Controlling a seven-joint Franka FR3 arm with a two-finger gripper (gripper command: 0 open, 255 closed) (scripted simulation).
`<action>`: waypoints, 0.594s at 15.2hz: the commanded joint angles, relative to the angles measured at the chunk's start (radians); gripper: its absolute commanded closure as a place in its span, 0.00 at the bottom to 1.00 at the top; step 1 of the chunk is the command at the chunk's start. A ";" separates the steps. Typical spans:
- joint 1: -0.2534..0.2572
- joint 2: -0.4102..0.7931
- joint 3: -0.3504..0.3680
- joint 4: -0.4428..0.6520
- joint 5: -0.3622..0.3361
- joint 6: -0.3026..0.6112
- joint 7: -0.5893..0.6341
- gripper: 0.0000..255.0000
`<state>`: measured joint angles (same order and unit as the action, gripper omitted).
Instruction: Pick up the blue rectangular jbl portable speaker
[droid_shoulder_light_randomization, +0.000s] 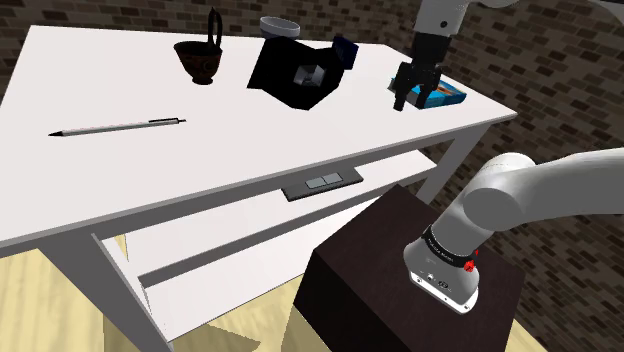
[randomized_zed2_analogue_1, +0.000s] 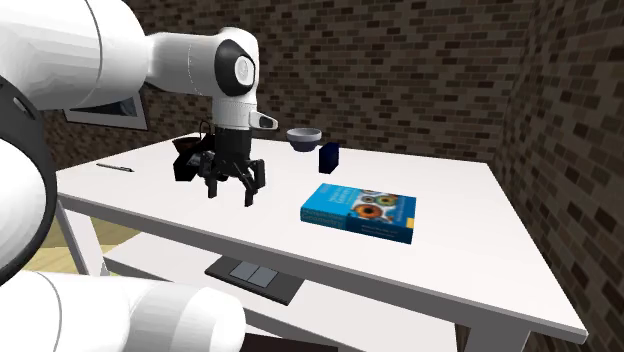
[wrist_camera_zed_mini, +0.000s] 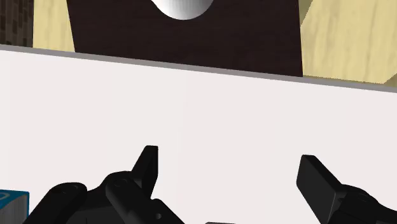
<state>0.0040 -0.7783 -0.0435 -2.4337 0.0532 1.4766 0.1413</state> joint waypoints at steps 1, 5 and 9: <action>0.000 0.000 0.000 0.000 0.000 0.000 0.000 0.00; -0.010 0.136 -0.033 0.092 -0.033 0.066 -0.043 0.00; -0.017 0.271 -0.064 0.200 -0.054 0.117 -0.083 0.00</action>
<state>-0.0130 -0.5452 -0.1024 -2.2708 0.0022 1.5851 0.0657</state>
